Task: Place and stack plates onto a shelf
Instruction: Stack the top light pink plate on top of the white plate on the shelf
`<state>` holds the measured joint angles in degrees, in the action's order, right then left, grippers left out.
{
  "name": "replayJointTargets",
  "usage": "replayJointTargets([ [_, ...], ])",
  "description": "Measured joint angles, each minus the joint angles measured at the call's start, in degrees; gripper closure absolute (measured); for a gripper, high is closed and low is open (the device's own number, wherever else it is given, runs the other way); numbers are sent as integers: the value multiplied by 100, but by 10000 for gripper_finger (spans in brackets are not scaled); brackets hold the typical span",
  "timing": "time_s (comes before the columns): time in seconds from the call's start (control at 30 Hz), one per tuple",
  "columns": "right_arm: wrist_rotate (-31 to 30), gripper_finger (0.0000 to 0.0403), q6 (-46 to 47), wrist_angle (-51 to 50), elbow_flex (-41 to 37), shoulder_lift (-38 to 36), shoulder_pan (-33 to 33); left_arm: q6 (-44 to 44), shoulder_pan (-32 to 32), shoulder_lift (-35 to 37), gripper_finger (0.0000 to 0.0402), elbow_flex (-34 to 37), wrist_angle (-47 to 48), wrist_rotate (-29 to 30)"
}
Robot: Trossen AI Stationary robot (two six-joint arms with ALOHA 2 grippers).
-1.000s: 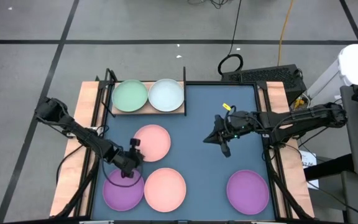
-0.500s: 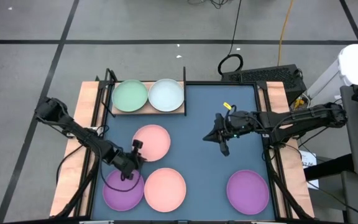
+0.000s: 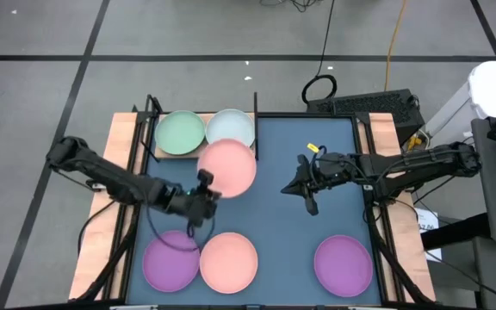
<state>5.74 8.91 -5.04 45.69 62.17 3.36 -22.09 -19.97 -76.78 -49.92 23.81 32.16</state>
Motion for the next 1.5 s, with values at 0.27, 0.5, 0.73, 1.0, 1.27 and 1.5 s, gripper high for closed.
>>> replayJointTargets([
  [0.27,-37,403,-257,2,0,0,2,-693,1285,559,391,-307,309,-560],
  [0.5,-754,403,-276,4,0,0,0,-1056,2593,929,391,-307,59,-1722],
  [0.73,-874,403,-269,2,0,0,1,-1149,3601,763,391,-253,-181,-2336],
  [1.0,-874,403,-254,2,0,0,2,-1127,4076,400,391,-134,-442,-2766],
  [1.27,-875,403,-257,2,0,0,2,-1120,4269,102,391,121,-933,-2817],
  [1.5,-876,403,-257,4,0,0,2,-1118,4278,-272,391,198,-1609,-3086],
])
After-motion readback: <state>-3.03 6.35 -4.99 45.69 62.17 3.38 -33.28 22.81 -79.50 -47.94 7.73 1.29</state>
